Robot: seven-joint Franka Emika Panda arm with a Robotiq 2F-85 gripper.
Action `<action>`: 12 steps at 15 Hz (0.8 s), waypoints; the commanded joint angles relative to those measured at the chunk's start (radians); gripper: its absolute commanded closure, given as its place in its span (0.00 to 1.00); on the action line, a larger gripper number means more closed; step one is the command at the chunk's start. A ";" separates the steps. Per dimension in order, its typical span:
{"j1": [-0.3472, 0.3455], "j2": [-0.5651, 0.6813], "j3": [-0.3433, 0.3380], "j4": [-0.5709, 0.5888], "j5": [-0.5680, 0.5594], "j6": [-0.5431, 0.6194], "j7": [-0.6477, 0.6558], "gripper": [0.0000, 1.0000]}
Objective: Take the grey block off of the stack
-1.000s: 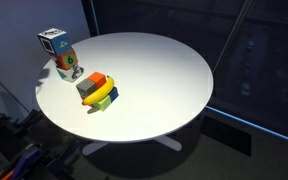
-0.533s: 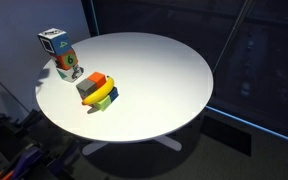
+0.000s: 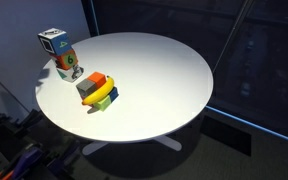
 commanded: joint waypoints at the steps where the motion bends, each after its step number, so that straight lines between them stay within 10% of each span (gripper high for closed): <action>1: 0.005 0.001 -0.005 0.002 -0.004 -0.002 0.003 0.00; 12: -0.113 0.016 -0.032 0.047 -0.124 0.015 0.038 0.00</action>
